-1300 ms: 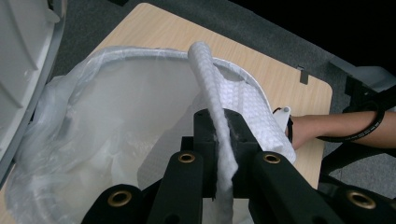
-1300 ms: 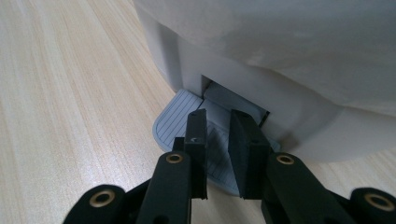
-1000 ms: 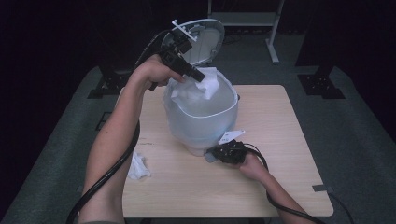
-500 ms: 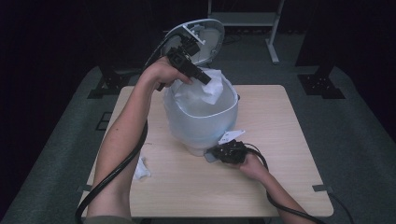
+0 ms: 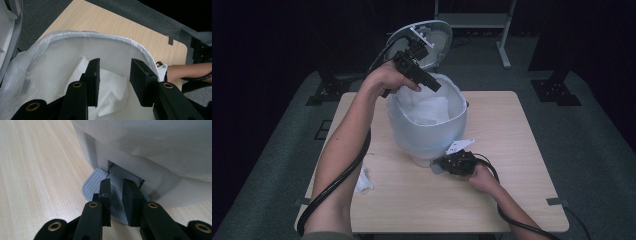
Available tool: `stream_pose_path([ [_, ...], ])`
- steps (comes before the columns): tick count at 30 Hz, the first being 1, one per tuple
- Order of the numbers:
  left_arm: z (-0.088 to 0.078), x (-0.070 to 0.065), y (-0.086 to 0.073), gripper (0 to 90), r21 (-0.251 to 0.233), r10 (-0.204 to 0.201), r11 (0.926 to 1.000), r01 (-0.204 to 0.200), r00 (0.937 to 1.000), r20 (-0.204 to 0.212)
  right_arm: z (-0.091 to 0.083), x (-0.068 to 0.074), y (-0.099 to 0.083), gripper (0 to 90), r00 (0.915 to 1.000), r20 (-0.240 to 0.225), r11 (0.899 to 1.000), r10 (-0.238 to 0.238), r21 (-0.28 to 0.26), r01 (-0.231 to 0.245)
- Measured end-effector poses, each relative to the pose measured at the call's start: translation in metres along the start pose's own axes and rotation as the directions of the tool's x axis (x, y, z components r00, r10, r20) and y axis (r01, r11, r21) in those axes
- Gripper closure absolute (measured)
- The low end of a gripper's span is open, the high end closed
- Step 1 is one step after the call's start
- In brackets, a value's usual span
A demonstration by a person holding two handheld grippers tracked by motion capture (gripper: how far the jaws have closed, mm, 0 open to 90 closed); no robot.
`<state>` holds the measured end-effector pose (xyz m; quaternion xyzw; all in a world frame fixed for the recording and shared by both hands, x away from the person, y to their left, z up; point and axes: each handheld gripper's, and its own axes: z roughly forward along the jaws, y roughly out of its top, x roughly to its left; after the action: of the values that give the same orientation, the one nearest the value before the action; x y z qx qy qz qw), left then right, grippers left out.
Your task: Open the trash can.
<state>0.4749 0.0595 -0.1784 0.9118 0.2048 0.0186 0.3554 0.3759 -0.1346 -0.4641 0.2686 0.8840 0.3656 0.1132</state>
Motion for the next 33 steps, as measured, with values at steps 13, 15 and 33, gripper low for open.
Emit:
stream_pose_path([
  [13, -0.021, -0.009, -0.017, 58.8, -0.012, 0.009, 0.9999, -0.009, 1.0000, 0.000, 0.000, 0.000, 0.000, 76.8, 1.0000, 0.003, 1.000, 0.000, 0.001, 0.000],
  [15, -0.024, -0.010, -0.020, 58.9, -0.006, 0.012, 0.9999, -0.012, 0.9999, -0.002, 0.000, 0.001, 0.000, 76.8, 1.0000, 0.005, 1.000, 0.001, 0.003, -0.001],
  [33, -0.048, -0.015, -0.056, 57.7, -0.018, -0.002, 0.9998, 0.002, 0.9999, -0.015, 0.000, 0.001, 0.001, 76.9, 1.0000, 0.008, 1.000, 0.002, 0.006, -0.002],
])
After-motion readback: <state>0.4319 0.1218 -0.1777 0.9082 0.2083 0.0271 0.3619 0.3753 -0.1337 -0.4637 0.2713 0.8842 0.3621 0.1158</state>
